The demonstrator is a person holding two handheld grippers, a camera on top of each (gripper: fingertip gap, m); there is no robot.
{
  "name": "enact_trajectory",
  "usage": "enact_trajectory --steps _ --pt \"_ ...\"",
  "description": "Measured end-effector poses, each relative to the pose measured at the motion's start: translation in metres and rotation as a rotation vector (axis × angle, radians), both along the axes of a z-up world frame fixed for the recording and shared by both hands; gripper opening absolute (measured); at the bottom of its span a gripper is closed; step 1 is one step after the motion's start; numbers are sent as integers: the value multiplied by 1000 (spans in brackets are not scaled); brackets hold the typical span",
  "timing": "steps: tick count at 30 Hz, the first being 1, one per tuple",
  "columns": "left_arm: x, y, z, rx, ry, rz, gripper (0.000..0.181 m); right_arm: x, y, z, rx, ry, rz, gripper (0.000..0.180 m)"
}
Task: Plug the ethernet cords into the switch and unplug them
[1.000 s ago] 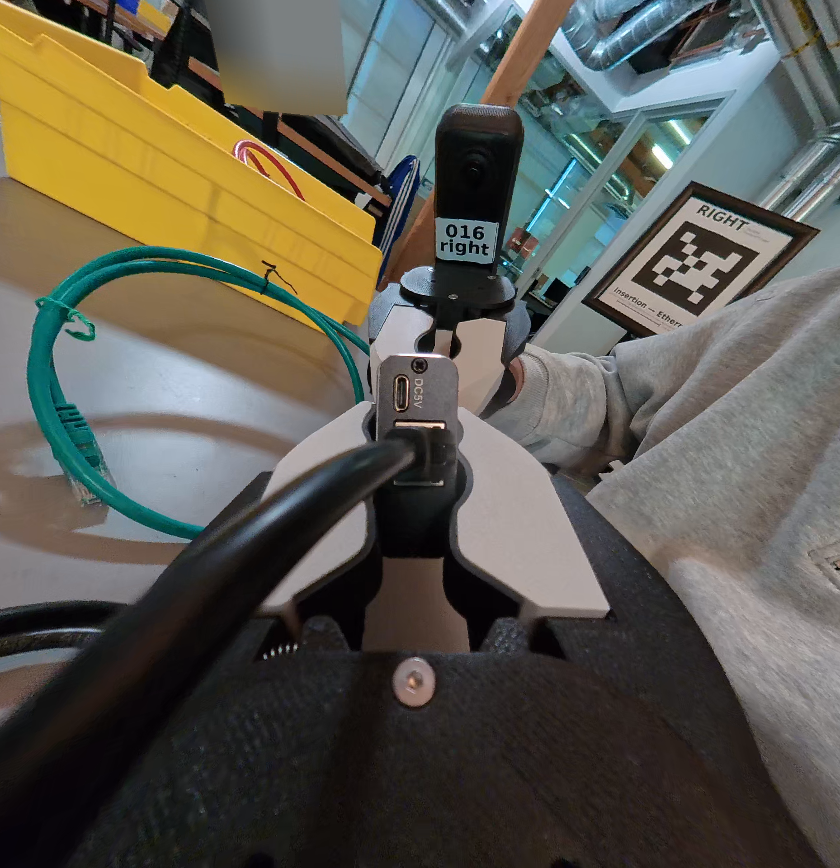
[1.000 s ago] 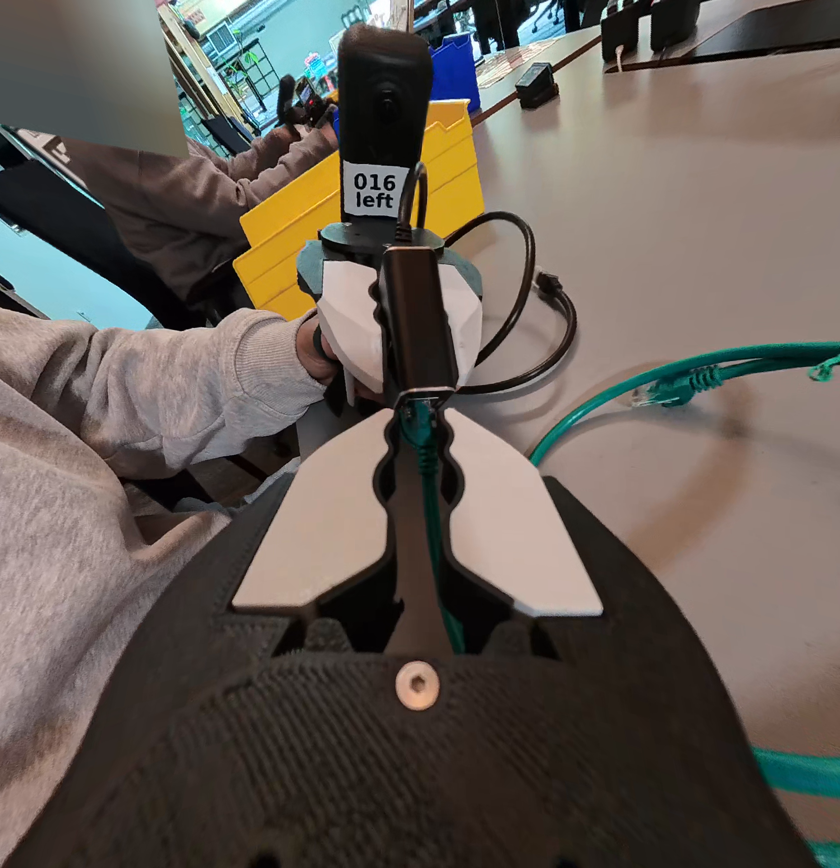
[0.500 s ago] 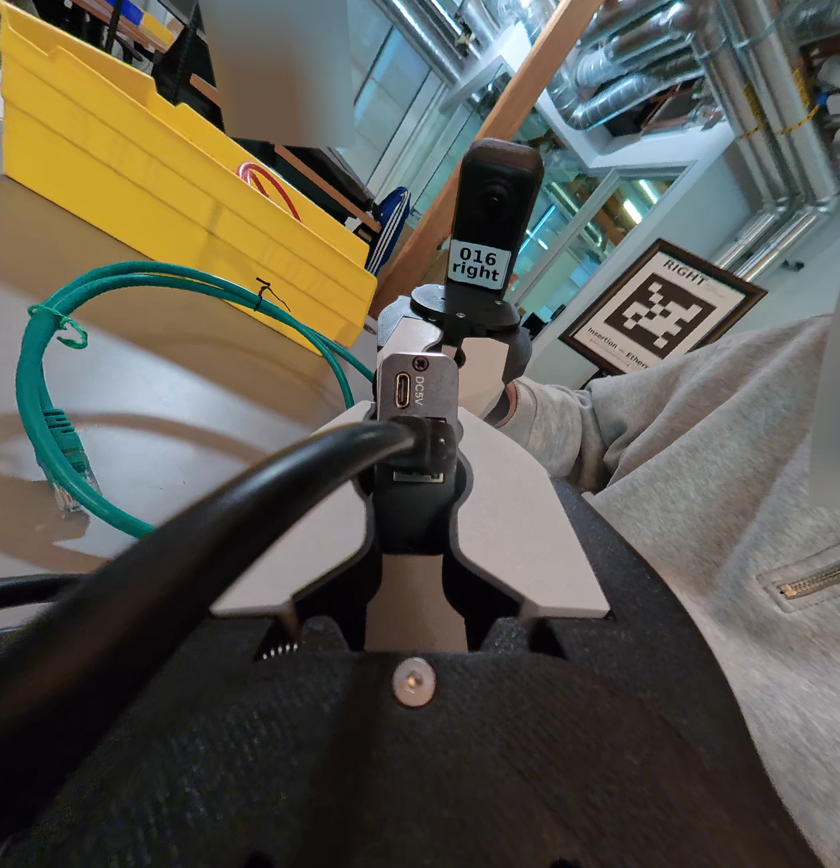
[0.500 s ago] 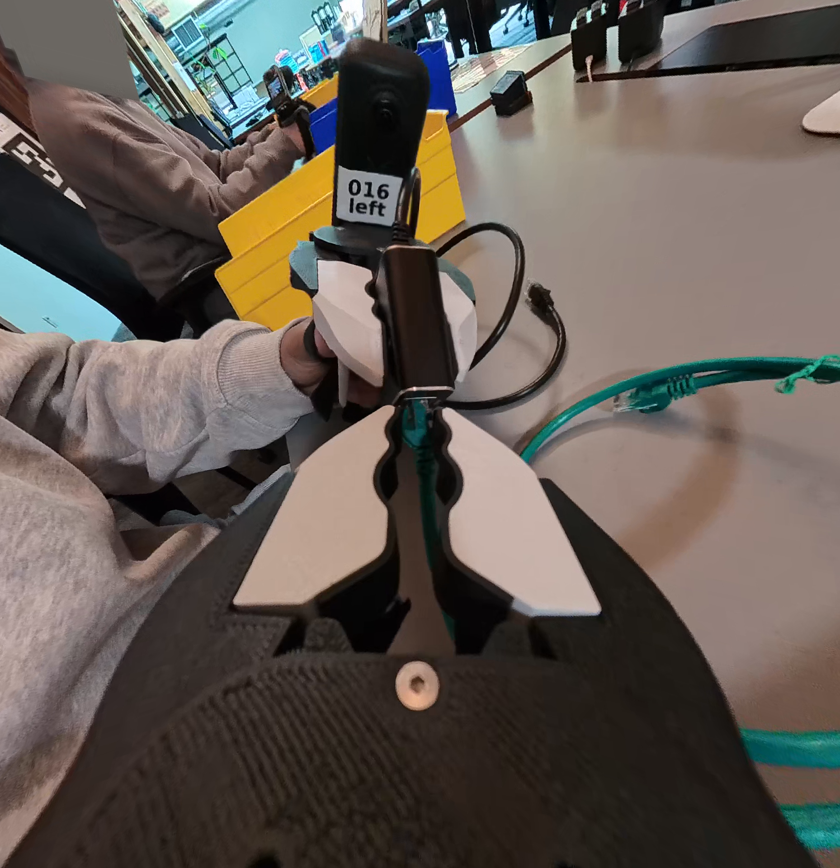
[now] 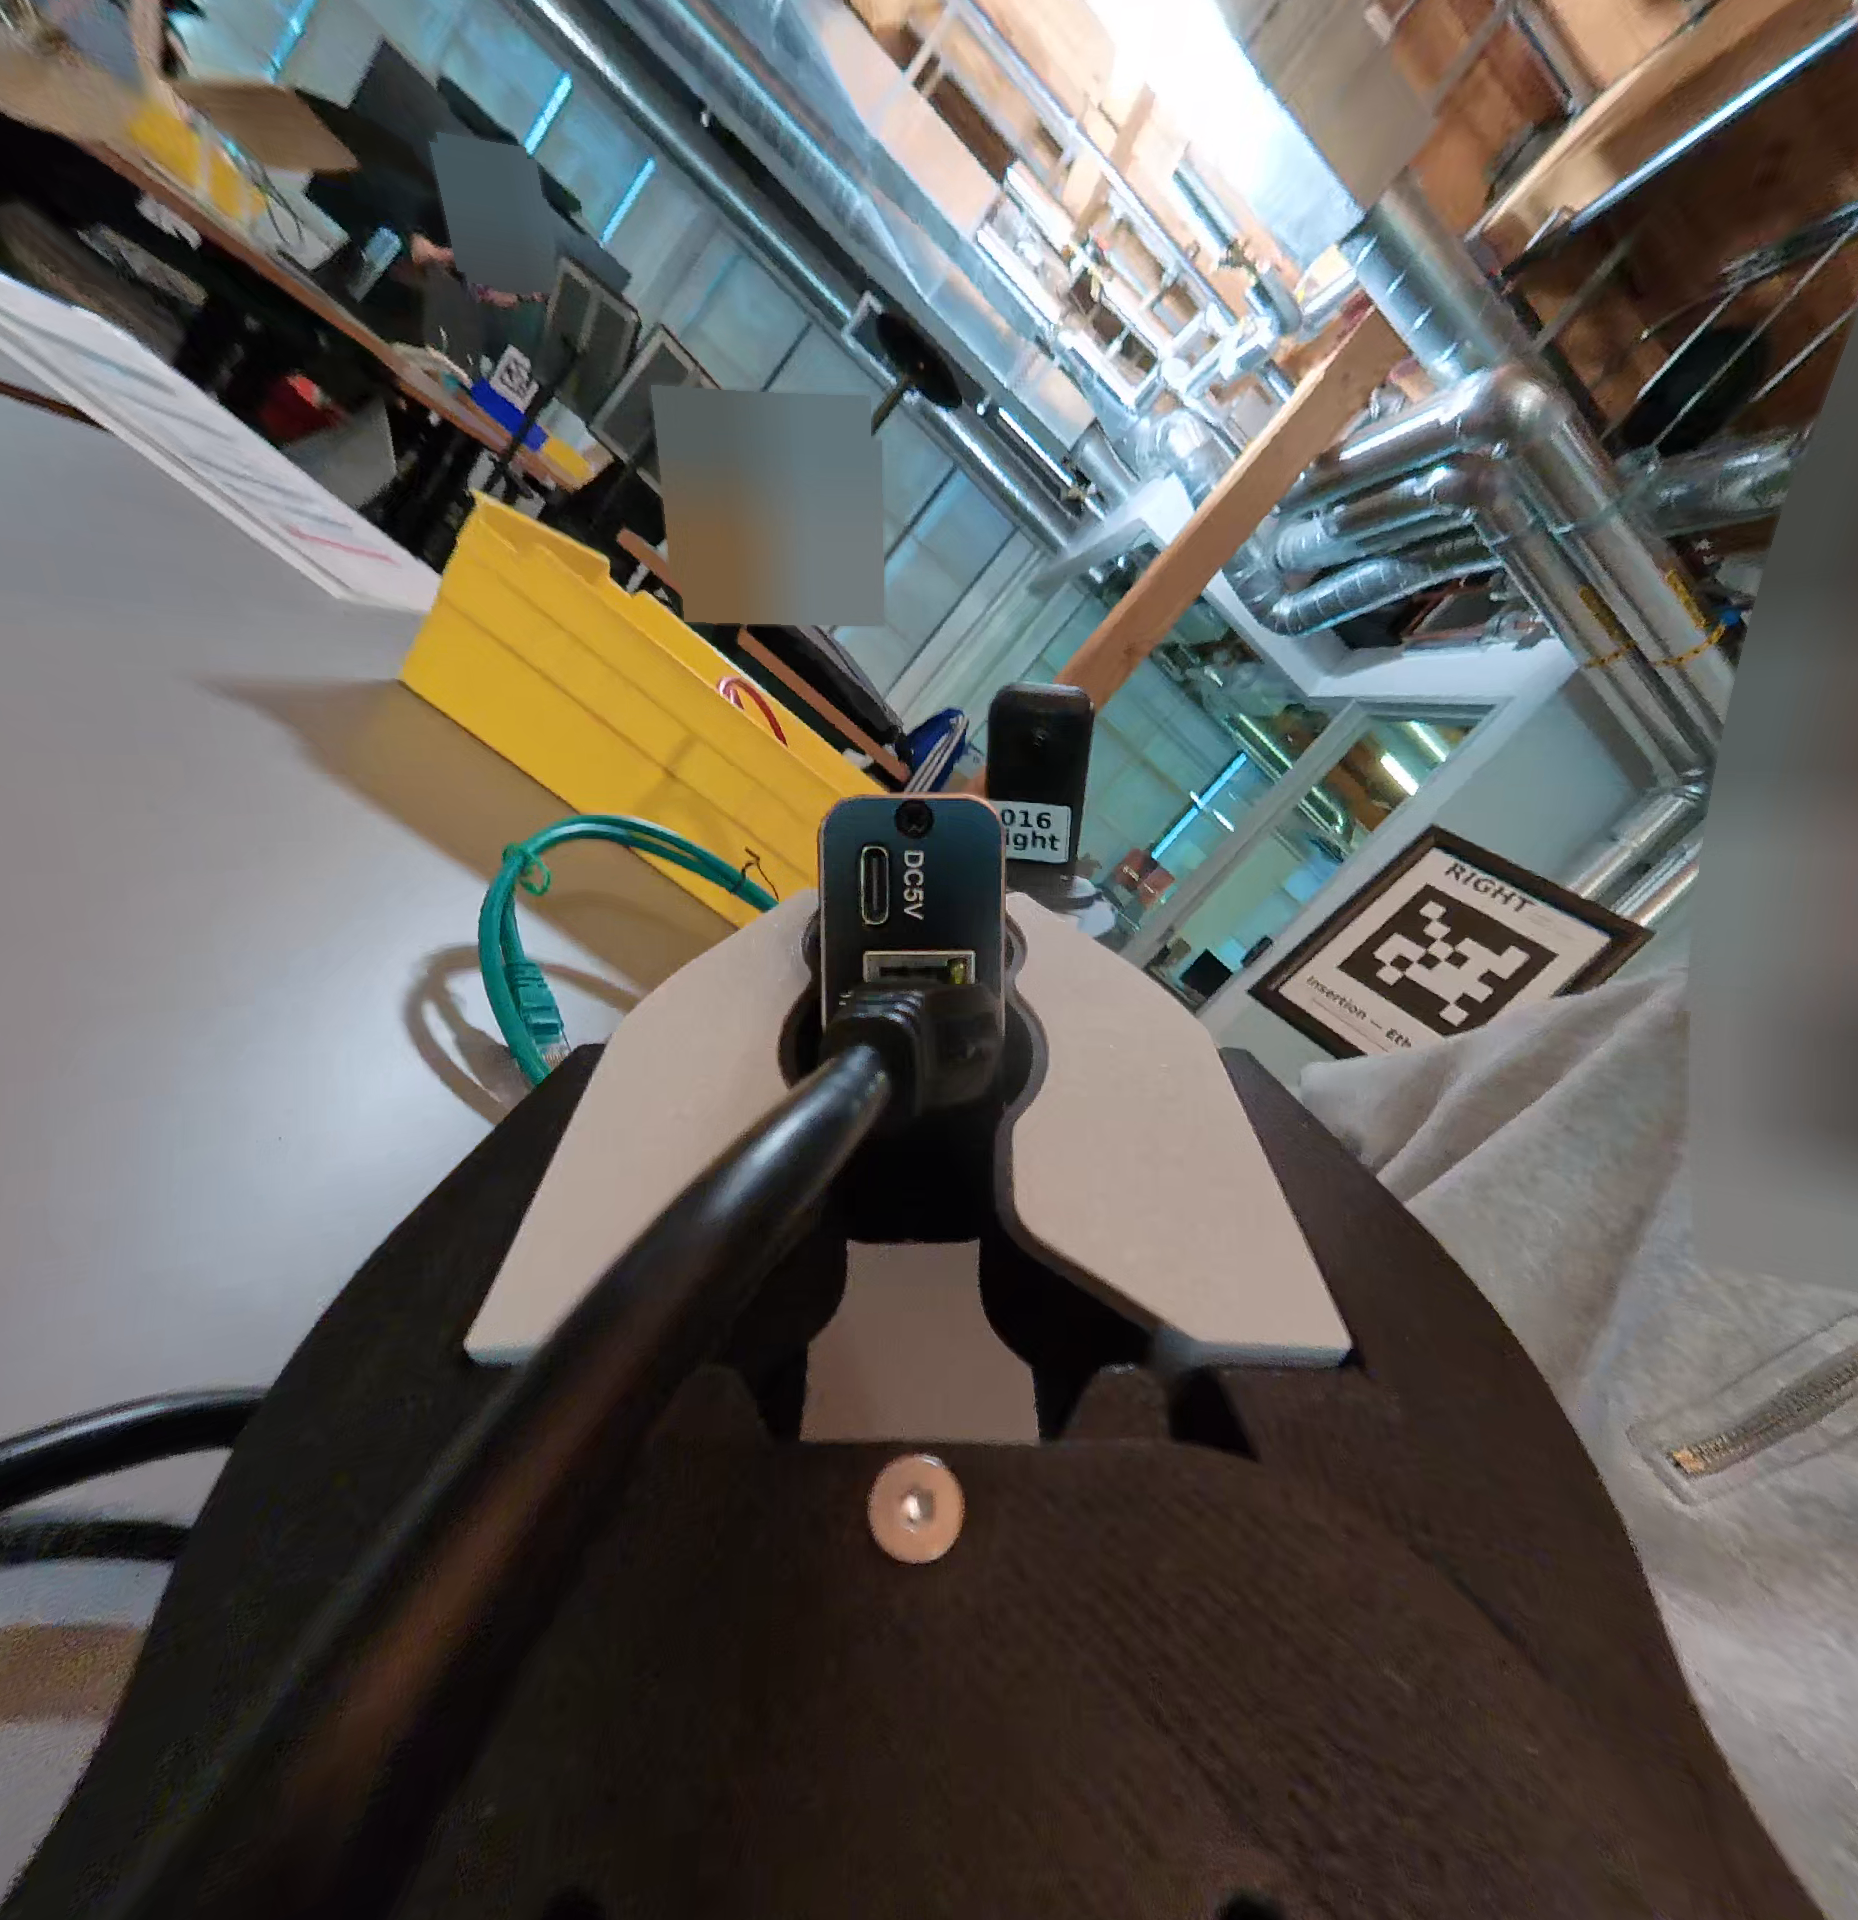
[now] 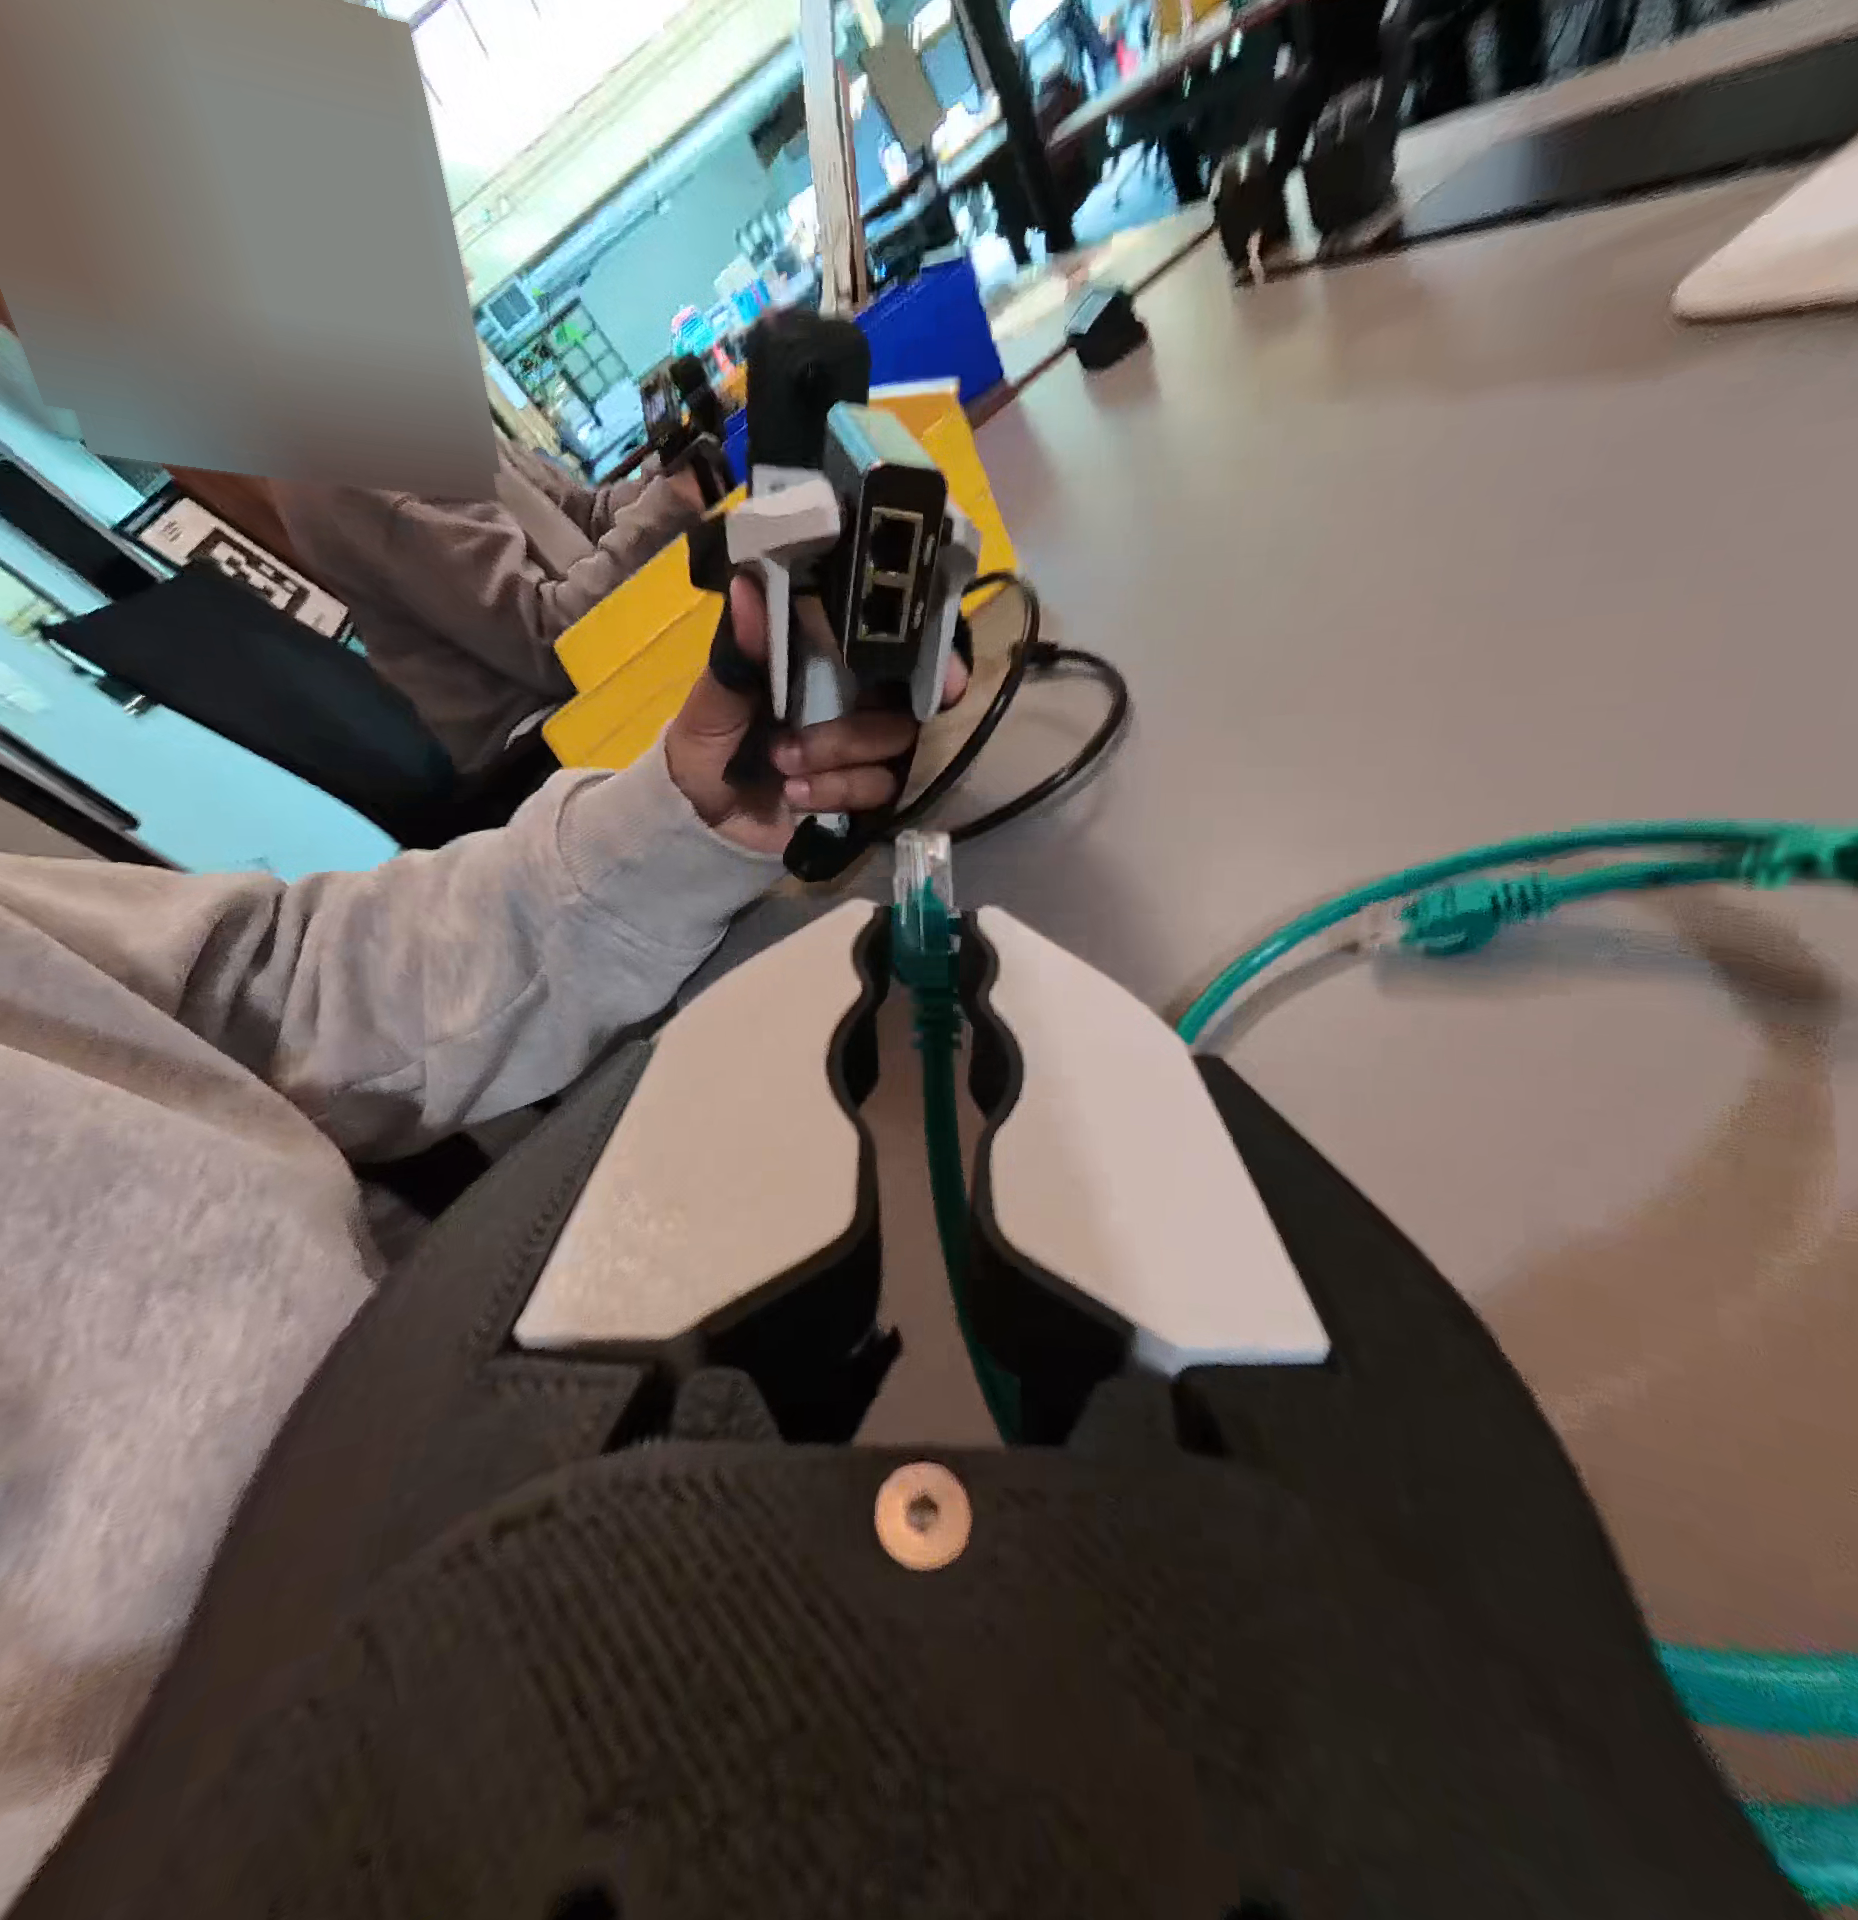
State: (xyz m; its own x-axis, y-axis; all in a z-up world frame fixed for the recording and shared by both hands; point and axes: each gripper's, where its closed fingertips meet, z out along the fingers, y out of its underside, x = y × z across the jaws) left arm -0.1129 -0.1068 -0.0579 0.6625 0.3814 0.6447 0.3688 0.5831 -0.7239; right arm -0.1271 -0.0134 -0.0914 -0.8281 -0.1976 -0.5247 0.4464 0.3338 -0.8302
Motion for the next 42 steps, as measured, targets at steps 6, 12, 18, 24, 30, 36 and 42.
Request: enact_trajectory --steps 6,12,18,24,30,36,42 --pt "1 9 -5 20 -13 -52 27 -24 1 -36 147 139 -92 44" --pt "0 14 -11 12 -30 -76 27 -19 15 -36 143 388 39 41" --pt "-1 14 -13 26 -42 -88 26 -8 49 -83 349 685 292 46" --pt "-2 11 -14 43 -50 -93 26 -11 51 -97 423 704 301 12" --pt "-2 11 -14 51 -54 -91 25 -18 44 -81 387 817 229 7" --pt "-3 9 -14 63 -54 -88 25 -39 41 30 60 887 -91 6" --pt "-3 8 -14 74 -57 -85 25 -92 105 131 -7 1103 -460 6"
